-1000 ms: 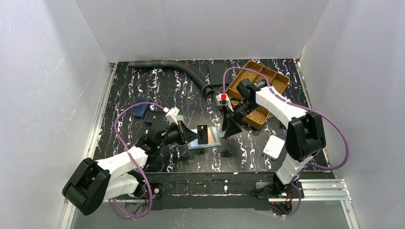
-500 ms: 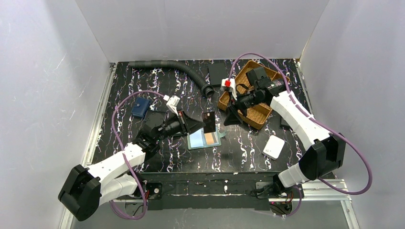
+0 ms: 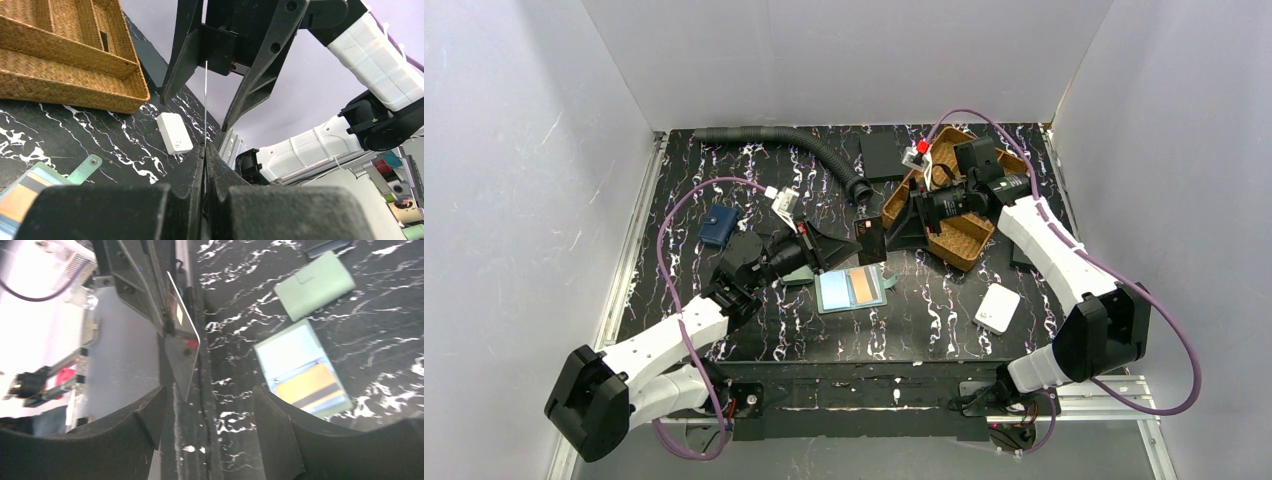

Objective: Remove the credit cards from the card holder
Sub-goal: Place the credit card in the storage box.

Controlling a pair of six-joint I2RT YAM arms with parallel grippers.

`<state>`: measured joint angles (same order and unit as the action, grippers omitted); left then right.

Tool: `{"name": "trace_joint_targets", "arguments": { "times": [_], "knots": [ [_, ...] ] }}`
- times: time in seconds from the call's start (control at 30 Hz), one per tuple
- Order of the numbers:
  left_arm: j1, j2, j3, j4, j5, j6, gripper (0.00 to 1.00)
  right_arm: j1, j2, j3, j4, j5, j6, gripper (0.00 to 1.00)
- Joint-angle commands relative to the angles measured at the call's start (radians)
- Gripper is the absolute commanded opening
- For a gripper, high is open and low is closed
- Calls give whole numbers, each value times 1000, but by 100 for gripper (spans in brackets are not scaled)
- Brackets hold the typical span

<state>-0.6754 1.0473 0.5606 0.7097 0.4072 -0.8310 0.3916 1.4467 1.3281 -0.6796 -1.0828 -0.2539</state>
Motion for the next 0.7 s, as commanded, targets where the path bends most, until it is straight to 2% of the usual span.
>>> {"name": "trace_joint_targets", "arguments": {
  "times": [0.0, 0.1, 0.17, 0.47, 0.57, 0.67],
  "knots": [
    [-17, -9, 42, 51, -26, 0, 0, 1, -23, -25, 160, -178, 187, 71],
    [-26, 1, 48, 59, -33, -4, 0, 1, -19, -27, 183, -199, 217, 68],
    [-35, 14, 55, 66, -36, -5, 0, 0, -15, -37, 234, -203, 271, 60],
    [-48, 50, 52, 79, -65, -6, 2, -1, -37, -108, 432, -236, 443, 2],
    [-47, 35, 16, 63, -130, -31, 29, -49, -52, -126, 460, -244, 454, 1],
    [-39, -3, -25, -25, -191, -41, 56, -167, -72, -153, 475, -235, 443, 1]
  ]
}}
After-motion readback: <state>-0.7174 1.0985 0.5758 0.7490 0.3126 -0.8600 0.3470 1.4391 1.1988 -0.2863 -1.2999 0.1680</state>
